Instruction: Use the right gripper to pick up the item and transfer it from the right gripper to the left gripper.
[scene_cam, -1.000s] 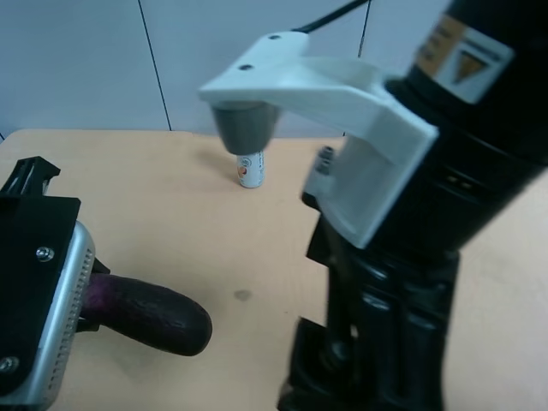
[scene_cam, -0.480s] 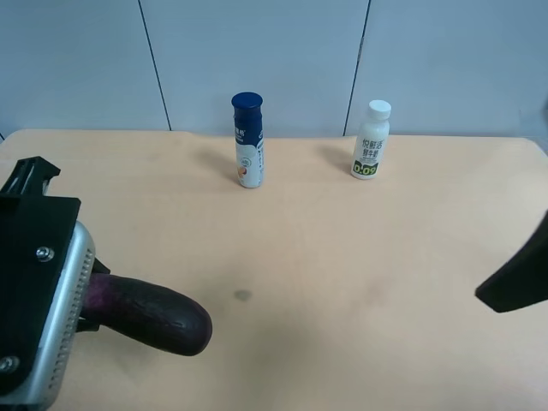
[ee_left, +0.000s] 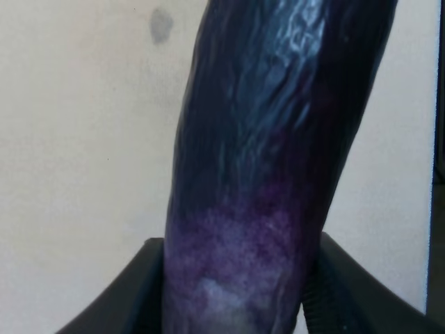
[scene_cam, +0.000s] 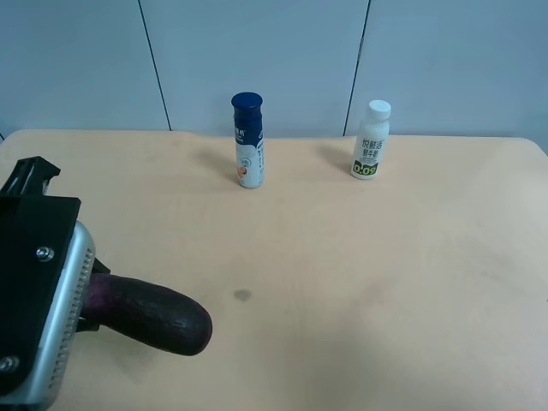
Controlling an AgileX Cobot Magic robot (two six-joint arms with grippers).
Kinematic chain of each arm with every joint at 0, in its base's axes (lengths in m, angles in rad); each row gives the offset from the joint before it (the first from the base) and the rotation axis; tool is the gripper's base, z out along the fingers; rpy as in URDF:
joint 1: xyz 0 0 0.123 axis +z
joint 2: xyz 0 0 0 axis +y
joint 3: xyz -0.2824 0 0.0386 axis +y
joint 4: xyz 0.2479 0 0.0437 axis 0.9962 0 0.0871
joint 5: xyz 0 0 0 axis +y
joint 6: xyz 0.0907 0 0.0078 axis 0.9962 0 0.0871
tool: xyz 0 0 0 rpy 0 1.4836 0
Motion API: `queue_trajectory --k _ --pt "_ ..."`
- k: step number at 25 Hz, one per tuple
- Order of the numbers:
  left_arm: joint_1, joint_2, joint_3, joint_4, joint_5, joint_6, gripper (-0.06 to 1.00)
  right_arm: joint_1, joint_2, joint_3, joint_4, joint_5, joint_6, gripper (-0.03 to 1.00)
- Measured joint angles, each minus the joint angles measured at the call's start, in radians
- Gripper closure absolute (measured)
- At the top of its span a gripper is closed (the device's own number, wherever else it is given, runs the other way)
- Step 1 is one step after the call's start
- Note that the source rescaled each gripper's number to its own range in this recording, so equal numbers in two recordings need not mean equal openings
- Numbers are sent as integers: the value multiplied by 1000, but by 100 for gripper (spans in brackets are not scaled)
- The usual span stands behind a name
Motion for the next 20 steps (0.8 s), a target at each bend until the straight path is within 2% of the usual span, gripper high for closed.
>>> queue_trajectory --k 12,15,20 --pt "0 0 0 0 -3 0 94 -21 -11 0 -10 -8 23 -3" --pt "0 0 0 0 -11 0 94 -111 -33 0 -9 -9 23 -3" --pt "0 0 0 0 -45 -1 94 -372 -157 0 -9 -10 23 -3"
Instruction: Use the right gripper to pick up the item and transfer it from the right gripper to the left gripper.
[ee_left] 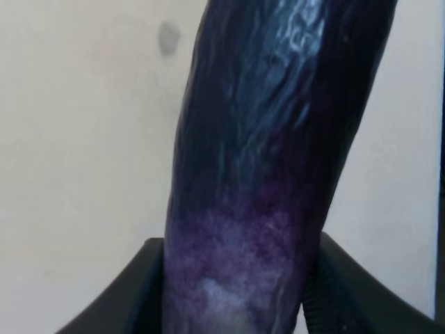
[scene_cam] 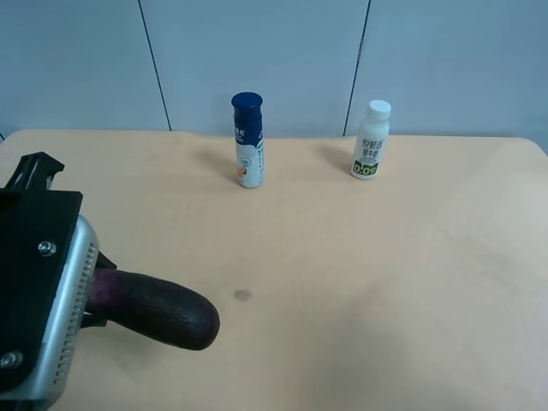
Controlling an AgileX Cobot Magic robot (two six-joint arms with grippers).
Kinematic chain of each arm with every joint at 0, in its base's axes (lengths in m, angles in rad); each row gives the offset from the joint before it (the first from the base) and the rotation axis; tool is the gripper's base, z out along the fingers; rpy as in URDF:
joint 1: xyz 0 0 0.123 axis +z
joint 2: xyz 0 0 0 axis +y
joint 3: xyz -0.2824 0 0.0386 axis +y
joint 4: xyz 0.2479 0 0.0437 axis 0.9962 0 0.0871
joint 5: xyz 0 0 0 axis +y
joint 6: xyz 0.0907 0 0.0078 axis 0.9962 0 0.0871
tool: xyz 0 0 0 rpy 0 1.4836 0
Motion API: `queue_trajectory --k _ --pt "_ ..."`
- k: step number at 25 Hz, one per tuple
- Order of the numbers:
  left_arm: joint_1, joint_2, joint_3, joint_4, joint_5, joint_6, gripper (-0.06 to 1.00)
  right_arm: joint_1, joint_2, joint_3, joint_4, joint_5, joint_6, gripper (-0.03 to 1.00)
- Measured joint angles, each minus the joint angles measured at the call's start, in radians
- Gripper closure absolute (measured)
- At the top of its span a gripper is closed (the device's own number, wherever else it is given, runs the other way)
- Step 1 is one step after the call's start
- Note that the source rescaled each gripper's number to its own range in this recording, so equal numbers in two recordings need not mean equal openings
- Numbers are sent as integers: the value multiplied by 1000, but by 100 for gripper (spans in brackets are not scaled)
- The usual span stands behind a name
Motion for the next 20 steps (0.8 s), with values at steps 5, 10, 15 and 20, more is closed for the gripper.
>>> queue_trajectory --k 5,10,15,20 --pt "0 0 0 -7 -32 0 94 -258 -102 0 0 0 0 -3" --pt "0 0 0 -42 -37 -22 94 -426 -159 0 0 -1 1 -3" --pt "0 0 0 -48 -42 -88 94 -491 -165 0 1 0 6 -3" --pt "-1 6 -4 31 -34 -281 94 -497 -165 0 2 0 6 -3"
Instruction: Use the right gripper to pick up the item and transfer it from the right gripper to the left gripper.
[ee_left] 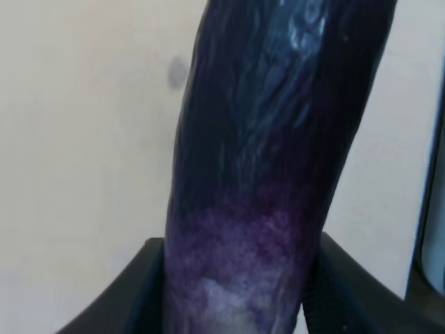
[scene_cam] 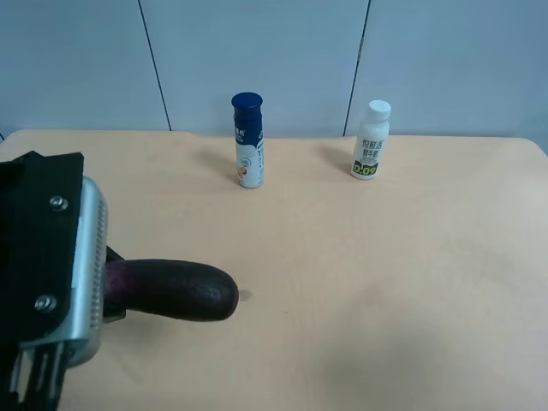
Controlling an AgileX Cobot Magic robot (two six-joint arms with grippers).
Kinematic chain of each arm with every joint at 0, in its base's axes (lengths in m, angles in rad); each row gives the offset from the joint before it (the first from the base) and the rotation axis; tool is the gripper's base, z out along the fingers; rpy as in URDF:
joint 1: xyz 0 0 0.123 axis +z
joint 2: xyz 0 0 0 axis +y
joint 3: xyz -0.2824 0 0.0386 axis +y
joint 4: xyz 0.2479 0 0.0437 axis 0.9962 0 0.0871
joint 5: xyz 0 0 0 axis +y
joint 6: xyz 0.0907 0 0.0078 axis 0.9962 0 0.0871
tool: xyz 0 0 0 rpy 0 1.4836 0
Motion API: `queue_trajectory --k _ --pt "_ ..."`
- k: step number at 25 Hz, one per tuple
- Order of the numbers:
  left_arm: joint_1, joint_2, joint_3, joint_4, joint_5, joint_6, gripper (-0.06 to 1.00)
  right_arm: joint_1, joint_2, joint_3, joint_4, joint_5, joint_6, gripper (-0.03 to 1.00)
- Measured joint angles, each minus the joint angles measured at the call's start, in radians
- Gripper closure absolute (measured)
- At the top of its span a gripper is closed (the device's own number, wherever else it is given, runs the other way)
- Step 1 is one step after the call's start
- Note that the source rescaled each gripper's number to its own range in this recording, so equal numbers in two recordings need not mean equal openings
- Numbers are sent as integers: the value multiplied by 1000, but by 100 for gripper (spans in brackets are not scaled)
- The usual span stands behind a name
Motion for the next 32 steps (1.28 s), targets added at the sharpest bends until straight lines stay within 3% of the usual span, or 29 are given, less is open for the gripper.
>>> queue_trajectory --k 3,6,9,12,17,20,27,32 --pt "32 50 -49 116 99 -179 94 0 0 0 11 0 0 -3" --pt "119 130 -132 137 171 -231 94 0 0 0 14 0 1 -3" --pt "228 198 -220 70 174 -241 94 0 0 0 16 0 1 -3" --pt "362 258 -267 -41 141 -190 94 0 0 0 16 0 1 -3" --pt "607 333 -276 -184 2 -97 94 0 0 0 17 0 1 -3" --pt "719 380 -276 -211 -92 -70 94 0 0 0 17 0 1 -3" --pt "764 548 -276 -256 -243 -49 94 0 0 0 17 0 1 -3" --pt "764 672 -276 -312 -366 -108 94 0 0 0 17 0 1 -3"
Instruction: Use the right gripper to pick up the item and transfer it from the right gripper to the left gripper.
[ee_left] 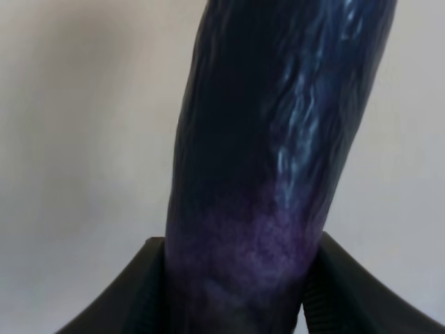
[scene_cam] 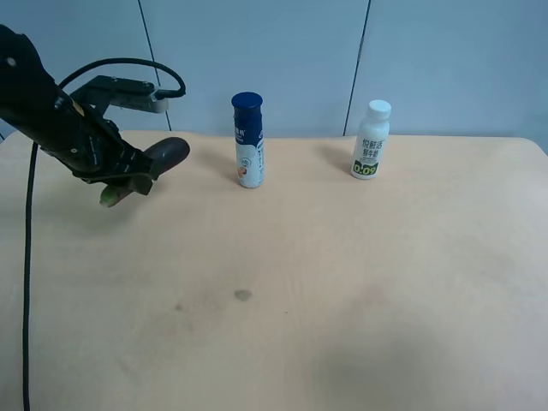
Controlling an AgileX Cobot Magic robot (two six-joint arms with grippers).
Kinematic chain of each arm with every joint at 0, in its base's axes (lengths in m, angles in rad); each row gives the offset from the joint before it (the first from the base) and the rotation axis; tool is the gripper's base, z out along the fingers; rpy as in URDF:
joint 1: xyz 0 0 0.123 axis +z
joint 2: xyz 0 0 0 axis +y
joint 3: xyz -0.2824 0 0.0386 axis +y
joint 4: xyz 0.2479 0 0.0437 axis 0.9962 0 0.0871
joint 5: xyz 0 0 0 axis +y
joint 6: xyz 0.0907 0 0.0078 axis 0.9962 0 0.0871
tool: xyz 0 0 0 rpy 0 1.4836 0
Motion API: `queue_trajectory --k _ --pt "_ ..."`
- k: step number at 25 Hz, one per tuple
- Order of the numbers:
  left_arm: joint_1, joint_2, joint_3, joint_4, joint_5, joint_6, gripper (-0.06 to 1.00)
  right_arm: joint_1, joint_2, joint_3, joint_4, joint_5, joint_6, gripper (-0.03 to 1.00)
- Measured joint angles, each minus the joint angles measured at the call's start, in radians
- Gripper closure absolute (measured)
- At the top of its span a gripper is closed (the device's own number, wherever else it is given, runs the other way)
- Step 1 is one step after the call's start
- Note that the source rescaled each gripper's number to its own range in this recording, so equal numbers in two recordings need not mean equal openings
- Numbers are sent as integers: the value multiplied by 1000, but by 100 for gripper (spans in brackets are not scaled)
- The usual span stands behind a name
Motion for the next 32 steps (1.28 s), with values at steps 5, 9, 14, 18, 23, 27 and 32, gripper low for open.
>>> queue_trajectory --k 5,9,14,18,23,27,32 --pt "10 93 0 -4 -46 -95 94 0 0 0 0 0 0 -3" --pt "15 149 0 -4 -45 -114 94 0 0 0 0 0 0 -3" --pt "15 201 0 -4 -45 -115 94 0 0 0 0 0 0 -3" --pt "15 227 0 -4 -44 -133 41 0 0 0 0 0 0 -3" --pt "15 218 0 -4 -25 -143 -2 0 0 0 0 0 0 -3" --pt "15 158 0 -4 47 -145 -4 0 0 0 0 0 0 -3" --pt "15 45 0 25 197 -145 -4 0 0 0 0 0 0 -3"
